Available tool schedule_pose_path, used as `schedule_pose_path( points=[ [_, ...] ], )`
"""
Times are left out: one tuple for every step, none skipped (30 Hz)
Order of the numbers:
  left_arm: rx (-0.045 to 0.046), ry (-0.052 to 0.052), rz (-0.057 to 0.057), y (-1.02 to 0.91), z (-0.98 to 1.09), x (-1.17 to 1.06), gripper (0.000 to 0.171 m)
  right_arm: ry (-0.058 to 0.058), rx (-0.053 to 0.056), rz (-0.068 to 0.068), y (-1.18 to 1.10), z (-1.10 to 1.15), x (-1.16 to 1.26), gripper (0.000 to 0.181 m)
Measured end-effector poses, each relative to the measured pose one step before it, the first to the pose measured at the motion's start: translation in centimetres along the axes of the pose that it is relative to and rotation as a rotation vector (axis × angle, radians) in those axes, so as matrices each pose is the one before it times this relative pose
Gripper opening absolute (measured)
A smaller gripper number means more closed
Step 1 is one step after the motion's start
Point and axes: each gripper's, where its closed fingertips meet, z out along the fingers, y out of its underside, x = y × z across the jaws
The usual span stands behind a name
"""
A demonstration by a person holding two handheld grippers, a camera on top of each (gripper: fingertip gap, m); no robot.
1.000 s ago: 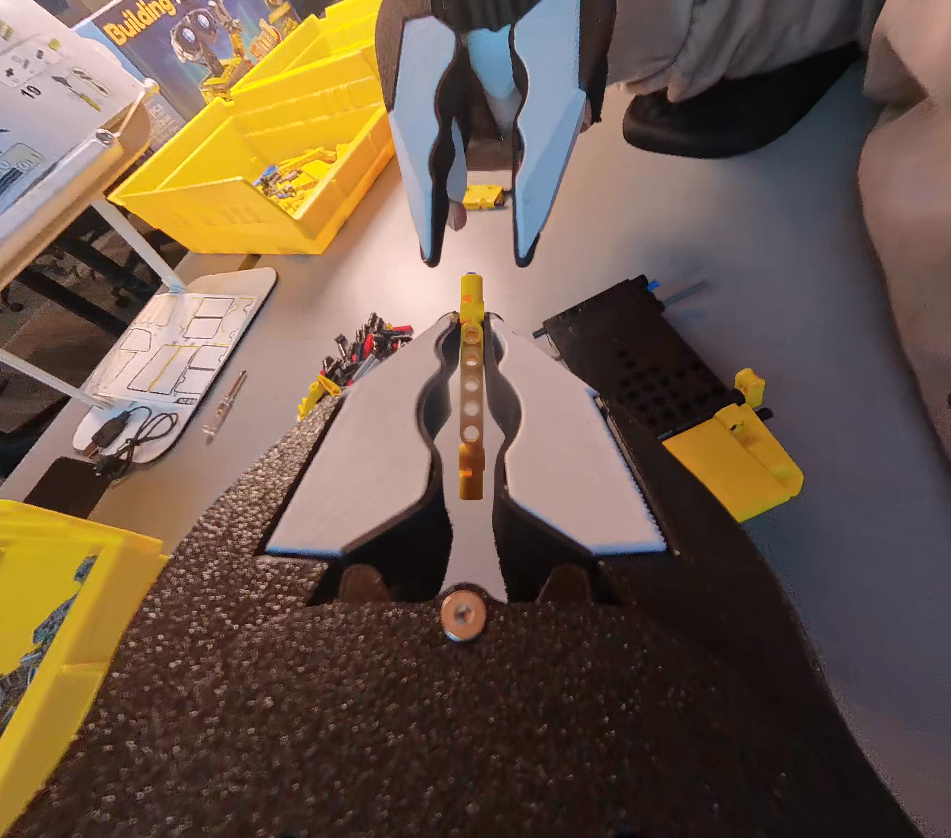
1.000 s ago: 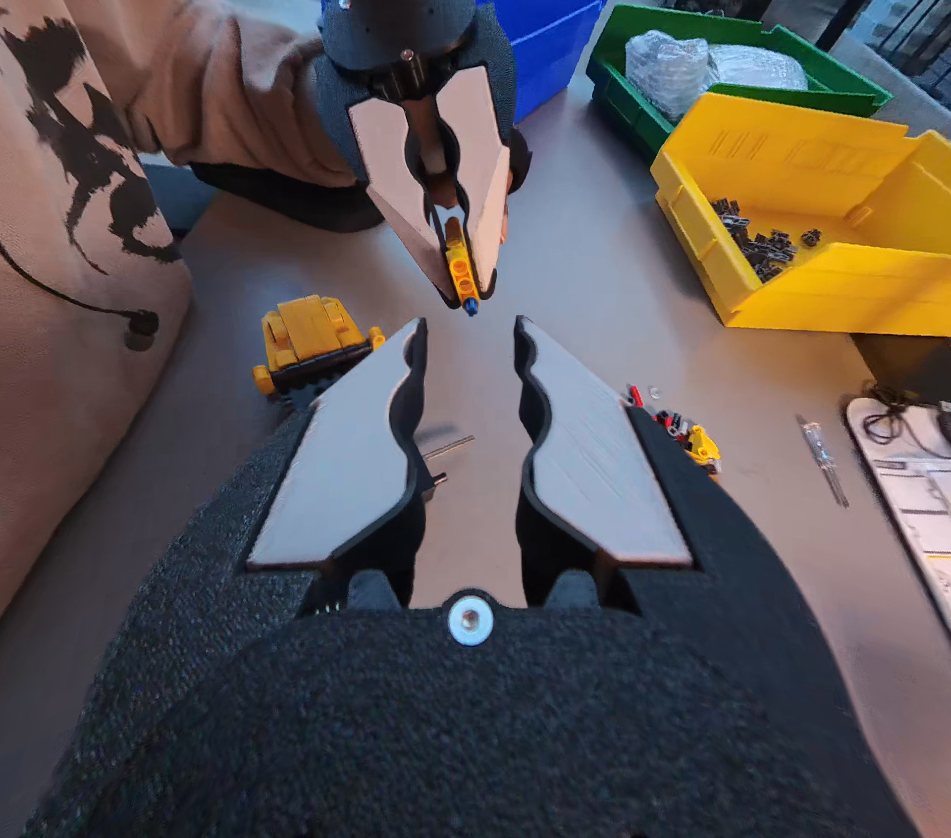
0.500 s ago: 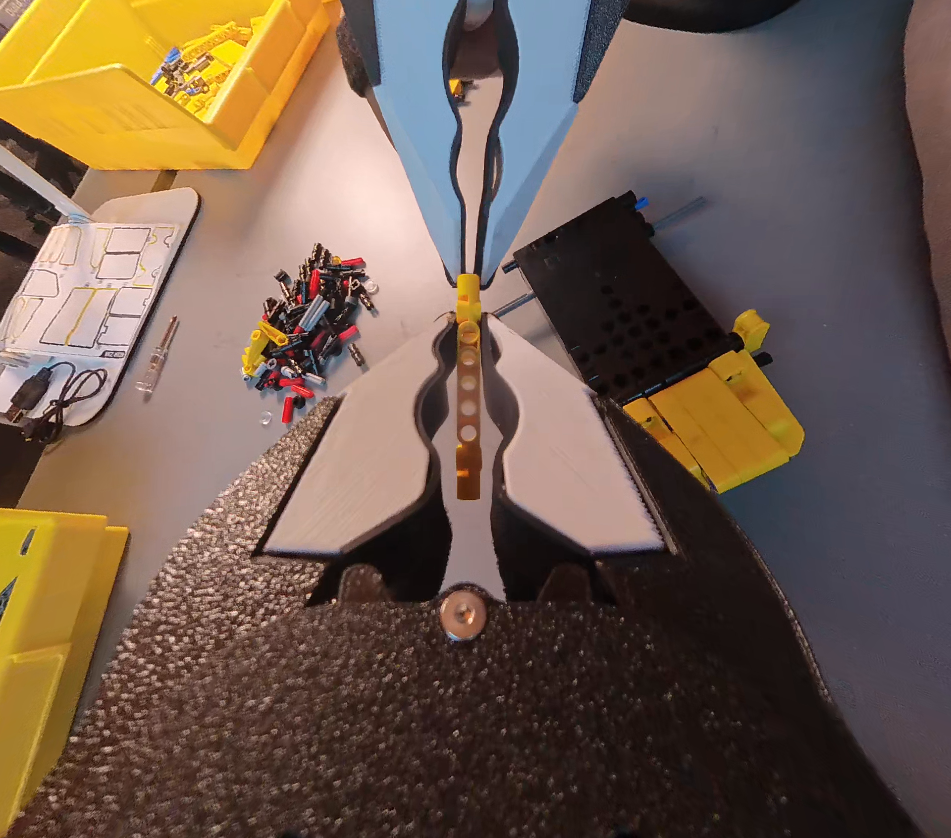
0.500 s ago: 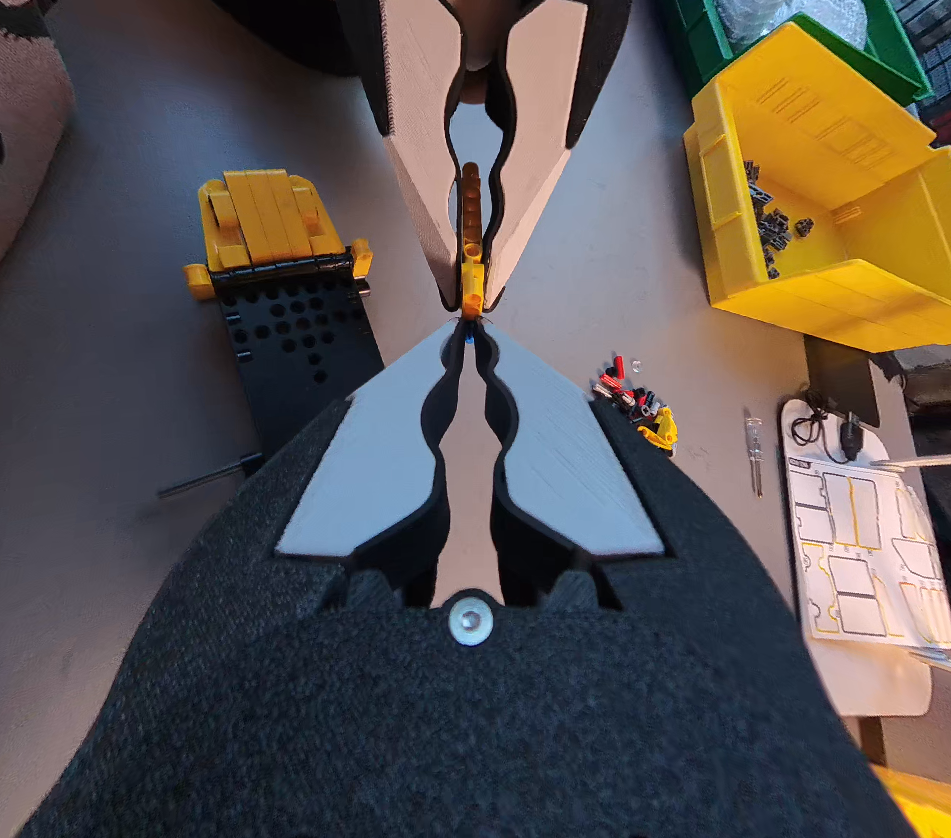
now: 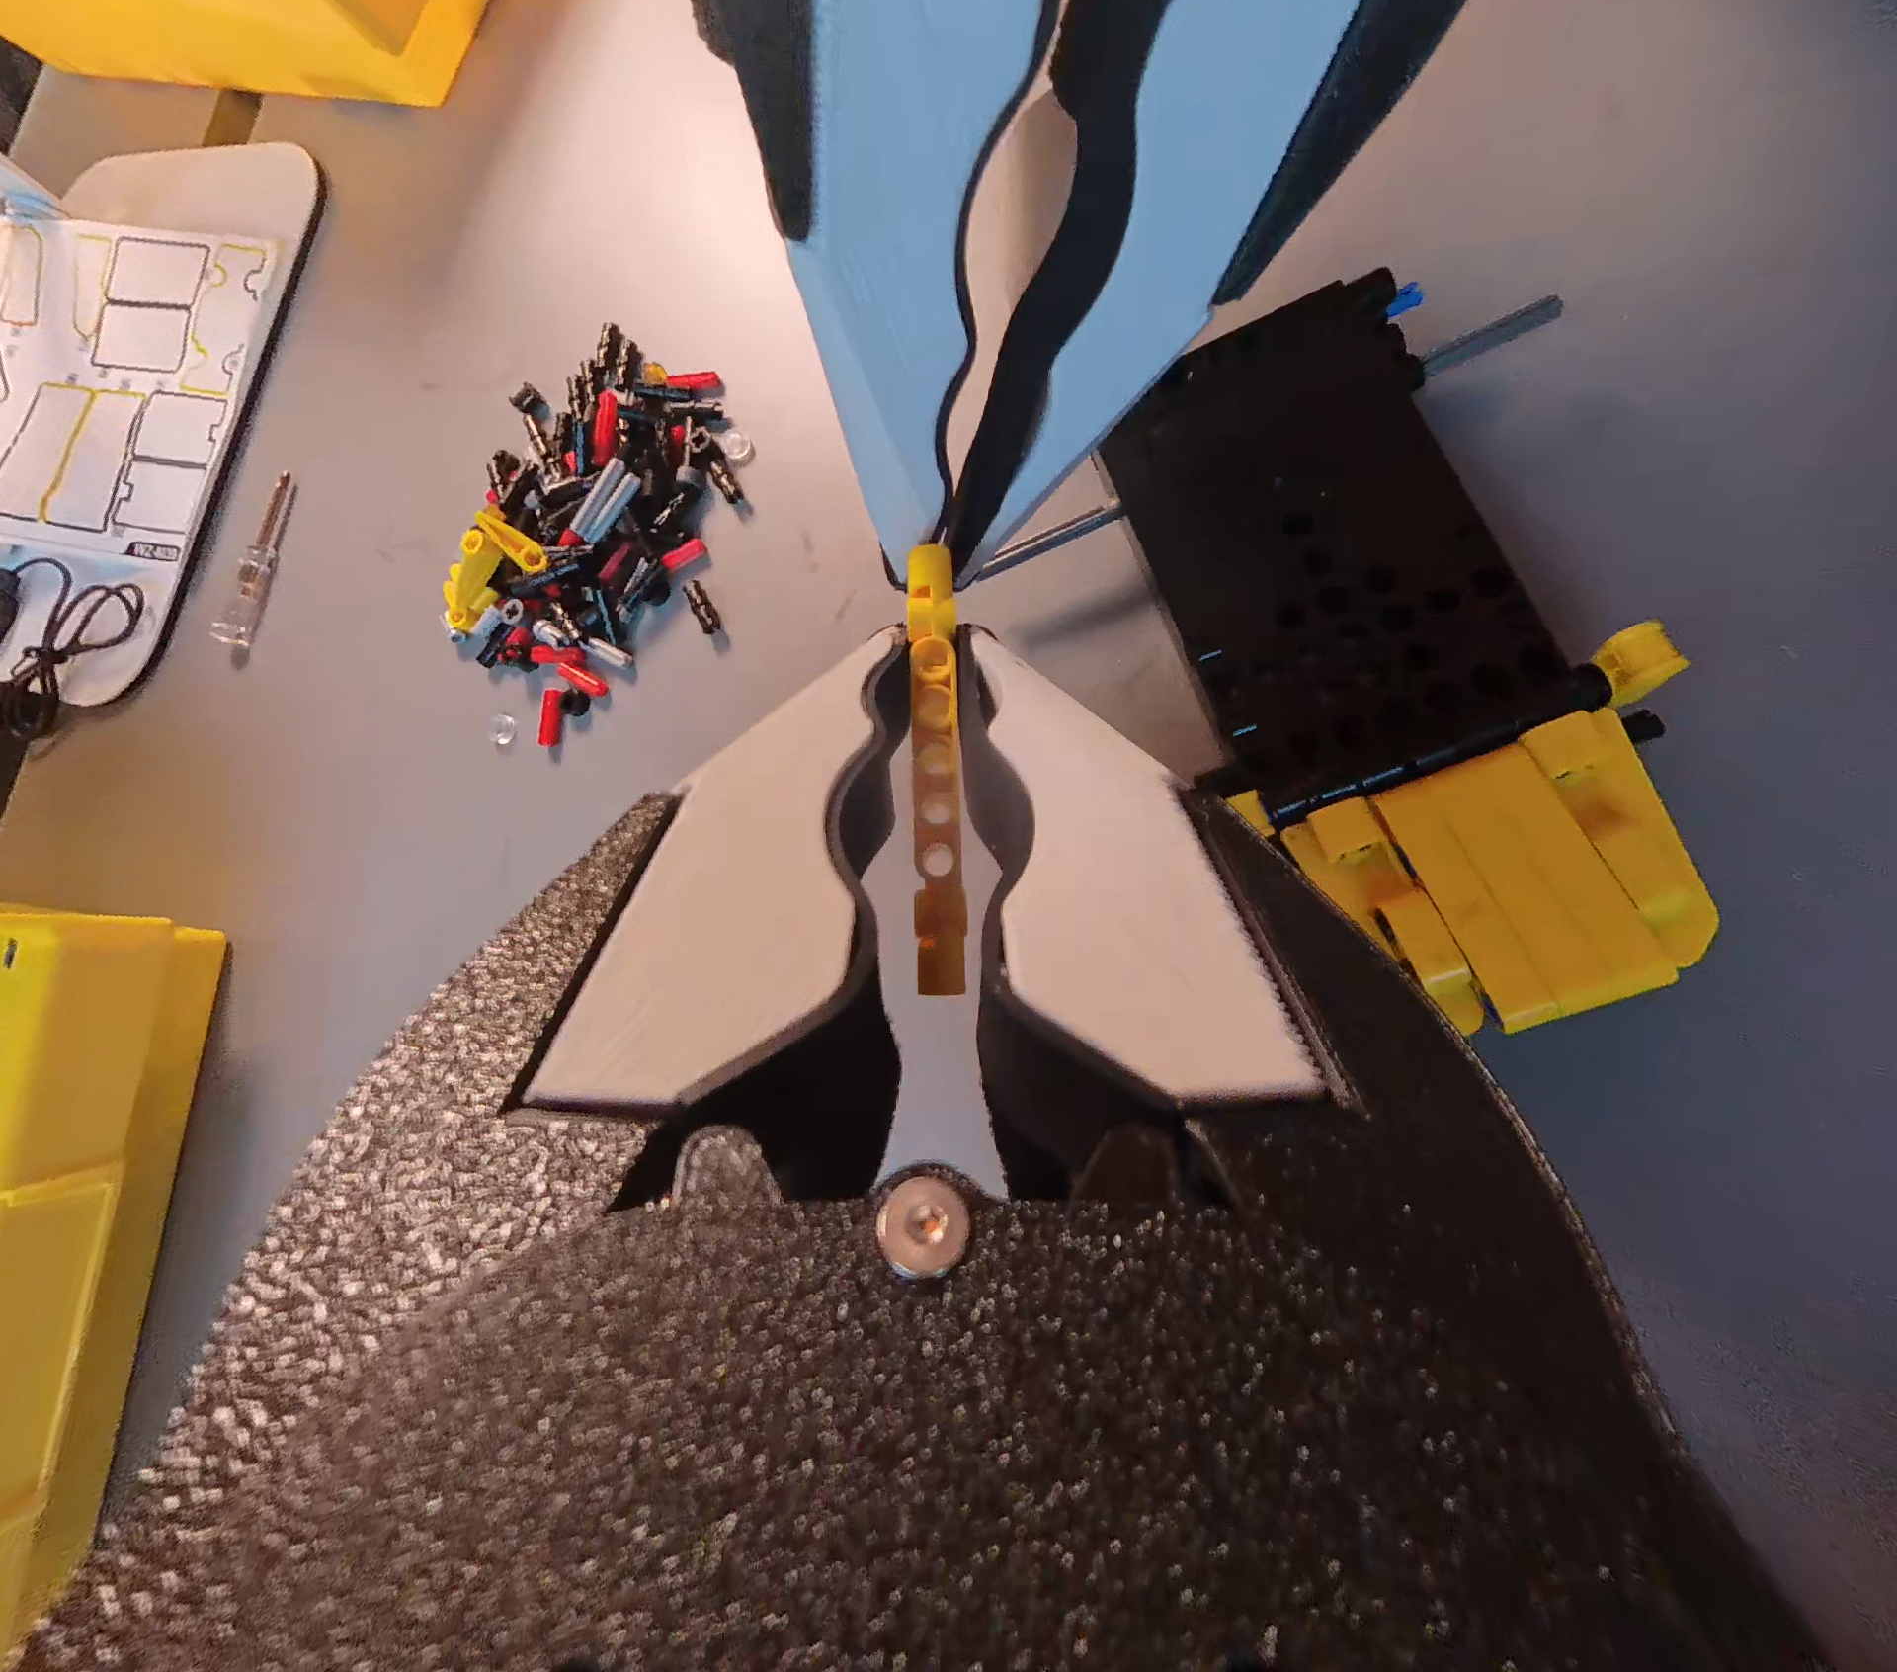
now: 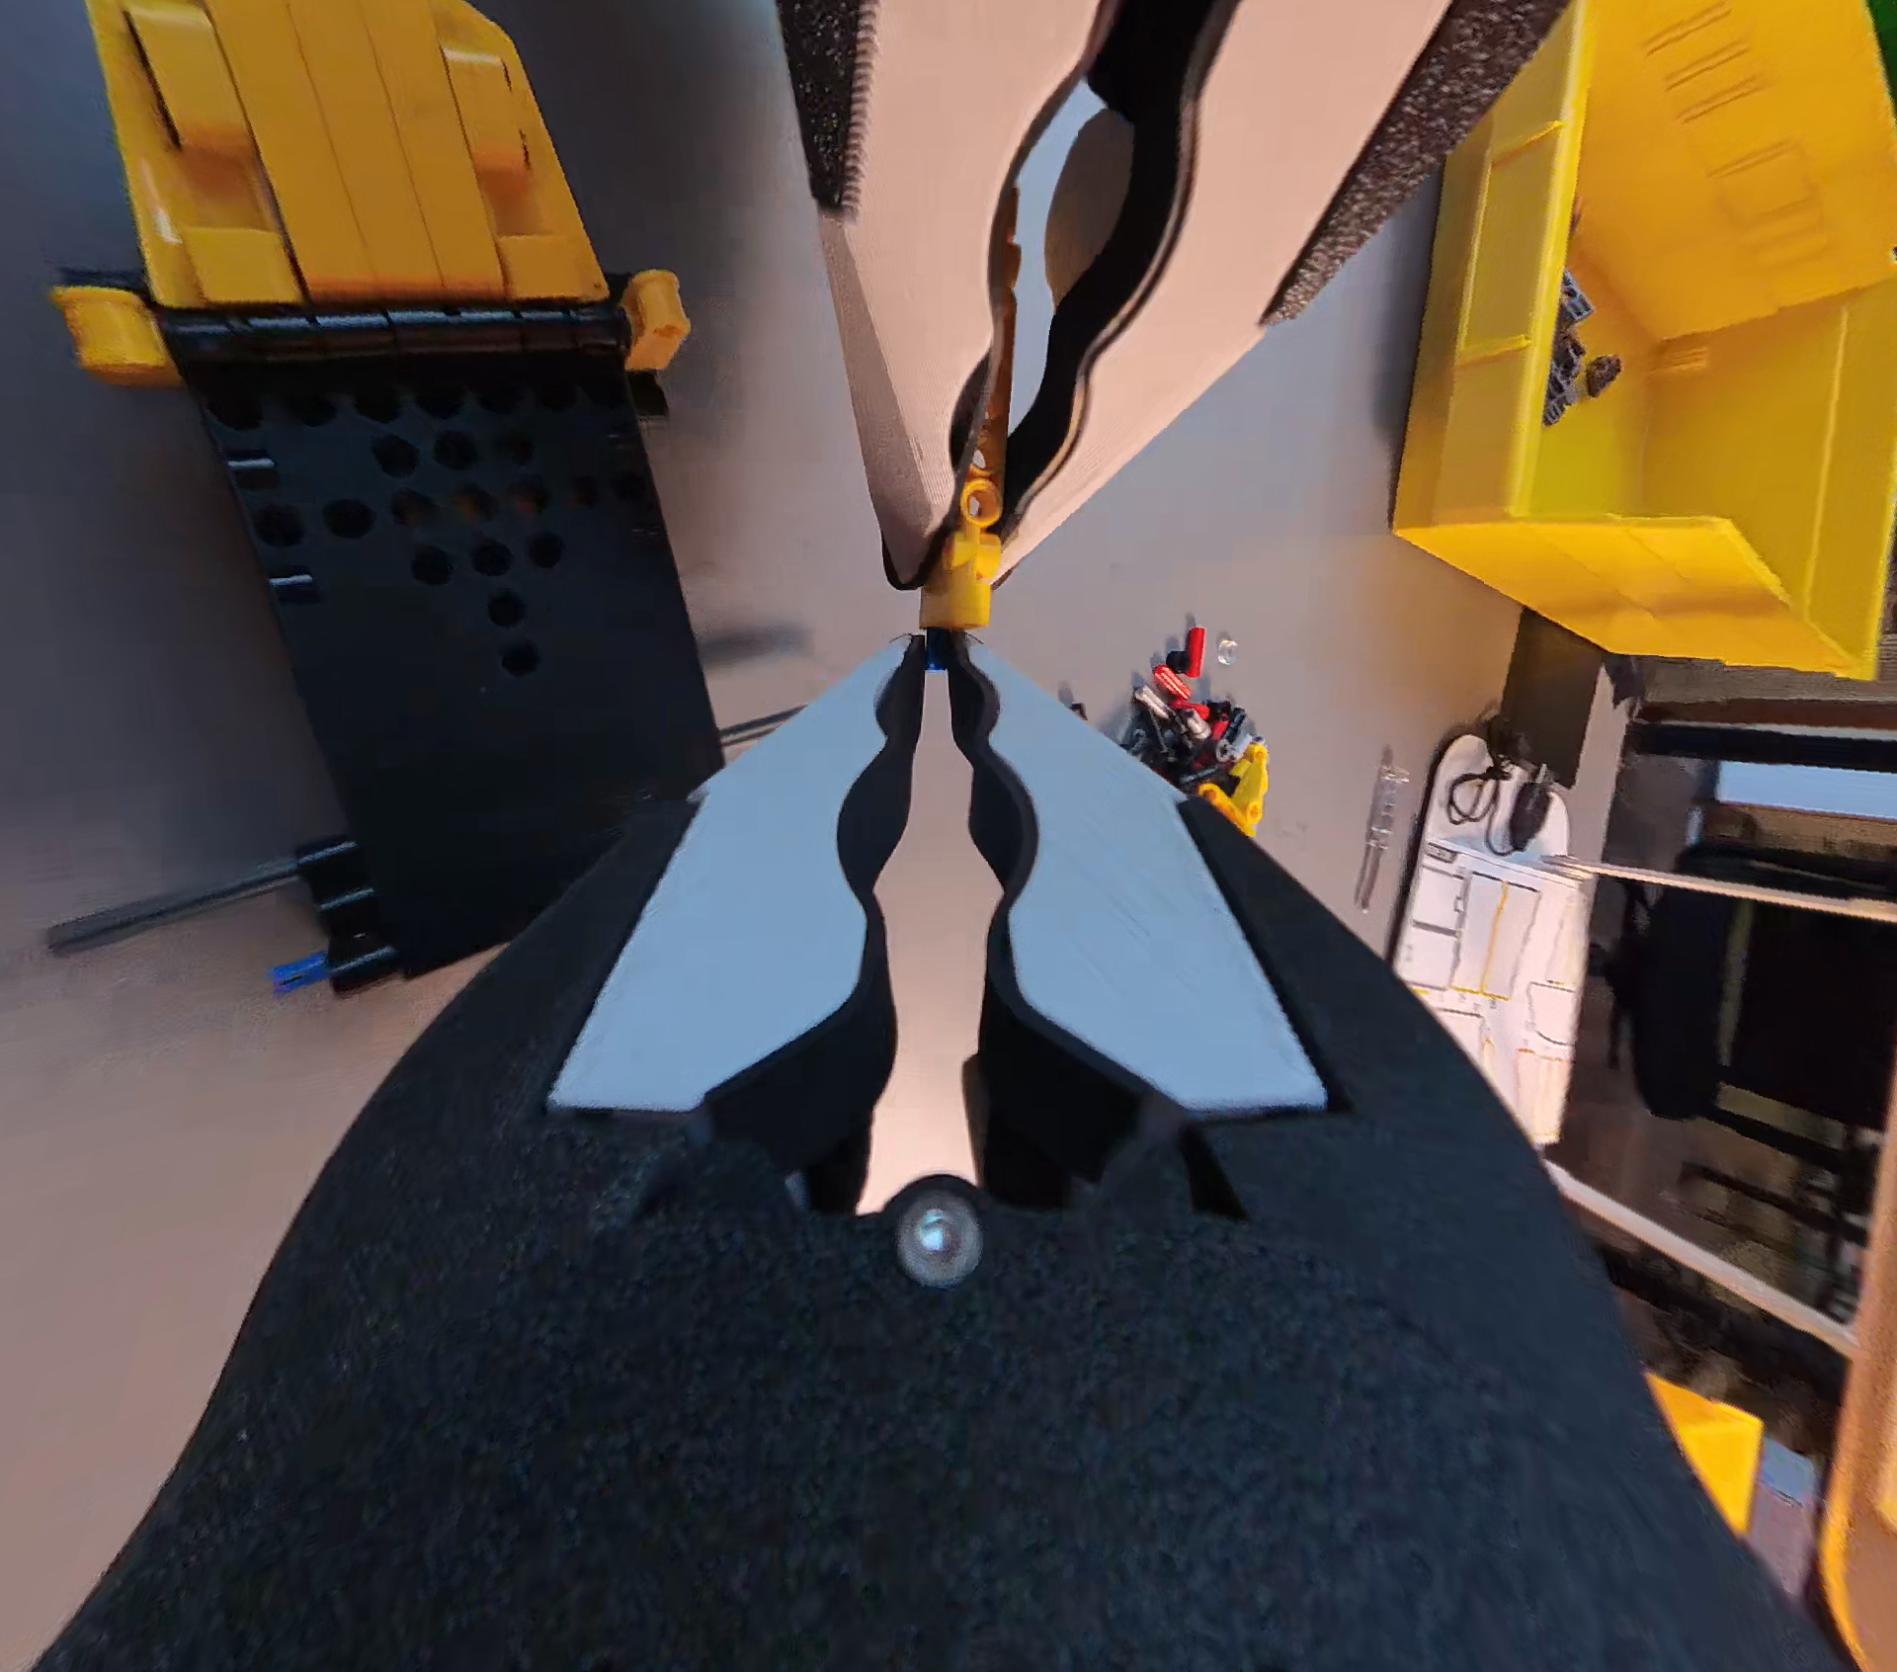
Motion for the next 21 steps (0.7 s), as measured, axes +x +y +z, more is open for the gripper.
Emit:
schedule_pose_path(
  points=[
    [-0.00912,0.0002,-0.0206,0.112,0.065,-0.161,0.007,0.0095,-0.0191,-0.0258,0.116,0.277,0.149,0.002],
    [-0.00696,0.0025,-0.0231,0.121,0.028,-0.170,0.007,0.0073,-0.0115,-0.0216,0.058,0.234,0.142,0.002],
    [-0.00311,0.0099,-0.0265,0.142,-0.039,-0.136,0.007,0.0064,0.0024,-0.0172,-0.005,0.188,0.119,0.002],
    [0.00261,0.0253,-0.0351,0.107,-0.082,0.000,0.007,-0.0033,0.0146,-0.0076,-0.064,0.115,0.018,0.002],
    [0.01085,0.0267,-0.0417,0.016,-0.121,0.018,0.007,-0.0106,0.0212,-0.0048,-0.073,0.012,-0.034,0.001],
    [0.01503,0.0233,-0.0271,-0.076,-0.145,0.098,0.007,-0.0138,0.0209,-0.0011,-0.095,-0.146,-0.033,0.001],
    [0.01500,0.0228,-0.0179,-0.152,-0.229,0.190,0.007,-0.0163,0.0204,0.0029,-0.189,-0.274,-0.064,0.001],
    [0.02236,0.0128,-0.0147,-0.298,-0.326,0.069,0.007,-0.0021,0.0189,-0.0023,-0.234,-0.378,0.101,0.001],
    [0.02281,0.0161,-0.0154,-0.358,-0.343,0.125,0.007,0.0051,0.0204,0.0016,-0.235,-0.453,0.227,0.001],
    [0.01770,0.0109,-0.0050,-0.325,-0.278,0.136,0.007,-0.0002,0.0211,0.0113,-0.263,-0.423,0.151,0.001],
    [-0.00397,-0.0023,0.0068,-0.048,-0.176,0.056,0.006,-0.0021,0.0103,0.0018,-0.123,-0.346,0.060,0.001],
    [-0.10697,-0.1058,0.0373,1.902,-0.484,-1.750,0.007,-0.0200,-0.0883,-0.0239,1.642,-0.212,-0.248,0.001],
    [-0.00978,-0.0253,-0.0344,1.357,-0.699,-1.211,0.007,0.0043,-0.0741,-0.0095,2.427,-0.304,-0.017,0.001],
    [0.07475,0.0571,-0.0923,0.040,-0.937,-0.081,0.006,-0.0039,0.0411,0.0747,0.944,-0.810,-0.043,0.001],
    [0.00724,-0.0147,0.0064,0.271,-0.564,-0.319,0.007,0.0182,0.0191,0.0335,0.596,-1.062,0.149,0.001],
    [0.02293,0.0005,0.0167,-0.578,-0.084,0.187,0.007,0.0239,0.0118,0.0159,0.055,-0.919,0.279,0.001],
    [0.04845,0.0173,0.0000,-1.242,0.195,0.388,0.007,0.0049,0.0322,0.0395,-0.422,-0.722,0.219,0.002],
    [0.03125,0.0241,0.0011,-0.977,0.314,0.410,0.007,0.0069,0.0168,0.0498,-0.050,-0.538,0.438,0.002],
    [0.01630,0.0093,0.0128,-0.588,0.216,0.149,0.007,0.0458,-0.0165,0.0263,0.674,-0.512,1.018,0.002],
    [0.01374,-0.0170,0.0155,-0.280,0.001,-0.288,0.007,0.0719,-0.0091,0.0267,0.836,-0.663,1.427,0.002],
    [0.01858,-0.0196,-0.0047,-0.094,-0.106,-0.437,0.007,0.0702,0.0056,0.0523,0.850,-0.868,1.606,0.002]
  ],
)
